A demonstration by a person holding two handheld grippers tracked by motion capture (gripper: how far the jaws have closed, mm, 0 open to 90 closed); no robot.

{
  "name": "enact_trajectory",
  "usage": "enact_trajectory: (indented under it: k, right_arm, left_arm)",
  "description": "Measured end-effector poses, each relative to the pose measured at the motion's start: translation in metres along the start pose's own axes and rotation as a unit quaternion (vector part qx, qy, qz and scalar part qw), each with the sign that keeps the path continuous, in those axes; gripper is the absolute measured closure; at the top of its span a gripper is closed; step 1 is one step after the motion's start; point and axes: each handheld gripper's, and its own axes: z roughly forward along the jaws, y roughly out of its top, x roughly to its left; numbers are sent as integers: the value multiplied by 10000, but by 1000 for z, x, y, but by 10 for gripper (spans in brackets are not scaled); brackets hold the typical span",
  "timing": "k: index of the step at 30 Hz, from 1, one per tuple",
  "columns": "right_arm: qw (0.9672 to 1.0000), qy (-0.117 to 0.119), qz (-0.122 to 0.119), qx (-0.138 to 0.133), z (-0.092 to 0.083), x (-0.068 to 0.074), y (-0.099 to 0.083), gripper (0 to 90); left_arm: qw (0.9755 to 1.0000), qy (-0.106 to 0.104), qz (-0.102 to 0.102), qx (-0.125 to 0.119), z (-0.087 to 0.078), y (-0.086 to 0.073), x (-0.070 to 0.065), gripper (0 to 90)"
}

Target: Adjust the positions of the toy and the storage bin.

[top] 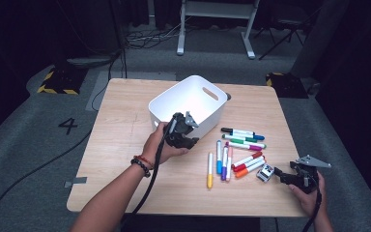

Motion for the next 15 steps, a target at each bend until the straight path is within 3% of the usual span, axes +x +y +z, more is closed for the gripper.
enact_trajectory:
  k: [3,4,6,7,8,10,15]
  right_arm:
    - [10000,0,-4,-1,0,0,0,227]
    - [10000,0,-5,-1,0,0,0,227]
    - [10000,-1,-5,-1,0,0,0,227]
    - [10000,0,-5,-1,0,0,0,227]
    - [10000,0,-4,-1,0,0,0,227]
    - [10000,0,-4,-2,0,0,0,227]
    - [10000,2,-6,-2,0,0,0,227]
  left_arm:
    - [9998,56,-122,-109,-8,-3,7,434]
    - [9996,-20,-175,-223,-11,-4,11,410]
    - [9986,30,-244,-459,-16,-7,17,364]
    - [9982,-69,-252,-547,-19,-9,19,337]
    - [9968,-9,-365,-711,-22,-10,19,318]
    - [9951,-41,-383,-907,-30,-13,23,294]
    - [9915,368,-294,-1211,-52,-20,37,279]
